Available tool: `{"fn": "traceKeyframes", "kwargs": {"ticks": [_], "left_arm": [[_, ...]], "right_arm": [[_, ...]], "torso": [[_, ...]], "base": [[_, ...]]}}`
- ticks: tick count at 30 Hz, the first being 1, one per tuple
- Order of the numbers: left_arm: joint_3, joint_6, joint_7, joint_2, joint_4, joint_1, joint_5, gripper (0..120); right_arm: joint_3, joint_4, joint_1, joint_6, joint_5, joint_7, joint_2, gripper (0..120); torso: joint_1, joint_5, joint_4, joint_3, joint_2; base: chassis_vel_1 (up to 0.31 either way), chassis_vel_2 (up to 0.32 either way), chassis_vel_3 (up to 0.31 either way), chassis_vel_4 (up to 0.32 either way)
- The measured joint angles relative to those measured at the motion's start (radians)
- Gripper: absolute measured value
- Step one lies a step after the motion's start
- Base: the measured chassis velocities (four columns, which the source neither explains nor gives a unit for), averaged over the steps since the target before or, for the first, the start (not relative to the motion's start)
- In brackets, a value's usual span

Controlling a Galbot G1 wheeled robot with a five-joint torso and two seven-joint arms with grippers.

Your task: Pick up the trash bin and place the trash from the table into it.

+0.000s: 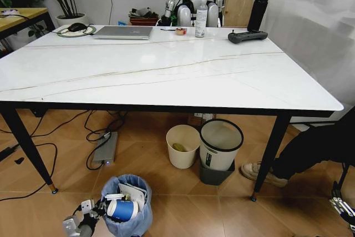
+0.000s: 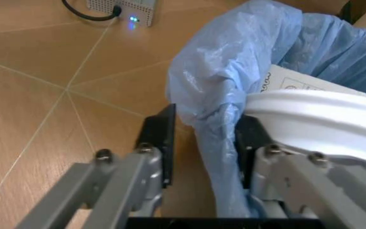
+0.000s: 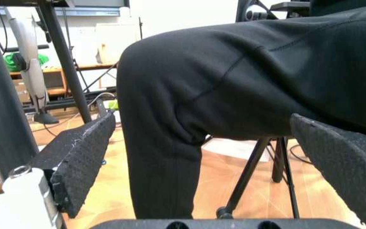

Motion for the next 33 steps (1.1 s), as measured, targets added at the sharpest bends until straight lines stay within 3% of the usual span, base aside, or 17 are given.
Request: {"fn": "traceKeyframes", "kwargs": {"ticks": [6, 16, 19, 26, 31, 32, 33], "left_arm": [[-0.005, -0.013, 0.005, 0.006, -0.012, 0.012, -0.002, 53], [-0.032, -0.026, 0.002, 0.022, -0.107, 0.093, -0.009, 92], [-0.039, -0.032, 0.002, 0.024, -0.129, 0.11, -0.009, 98], [-0.062, -0.054, 0.001, 0.026, -0.193, 0.149, -0.002, 100], [-0.122, -0.108, 0.009, 0.028, -0.399, 0.216, 0.07, 100], [-0.122, -0.108, 0.009, 0.028, -0.399, 0.216, 0.07, 100], [-0.148, -0.12, 0.013, 0.026, -0.508, 0.243, 0.102, 100]], "right_arm": [[0.0, 0.0, 0.0, 0.0, 0.0, 0.0, 0.0, 100], [0.0, 0.0, 0.0, 0.0, 0.0, 0.0, 0.0, 100], [0.0, 0.0, 0.0, 0.0, 0.0, 0.0, 0.0, 100], [0.0, 0.0, 0.0, 0.0, 0.0, 0.0, 0.0, 100], [0.0, 0.0, 0.0, 0.0, 0.0, 0.0, 0.0, 100], [0.0, 0.0, 0.0, 0.0, 0.0, 0.0, 0.0, 100], [0.0, 0.0, 0.0, 0.0, 0.0, 0.0, 0.0, 100]], "torso": [[0.0, -0.0002, 0.0, 0.0, 0.0], [0.0, -0.0001, 0.0, 0.0, 0.001], [0.0, -0.0001, 0.0001, 0.0, 0.001], [0.0, -0.0003, 0.0, 0.001, 0.001], [0.0, -0.0001, 0.0, 0.001, 0.001], [0.0, -0.0001, 0.0, 0.001, 0.001], [0.0, 0.0003, -0.0002, 0.001, 0.001]], "base": [[0.0, 0.0, 0.0, 0.0], [0.0, 0.0, 0.0, 0.0], [0.0, 0.0, 0.0, 0.0], [0.0, 0.0, 0.0, 0.0], [0.0, 0.0, 0.0, 0.0], [0.0, 0.0, 0.0, 0.0], [0.0, 0.0, 0.0, 0.0]]}}
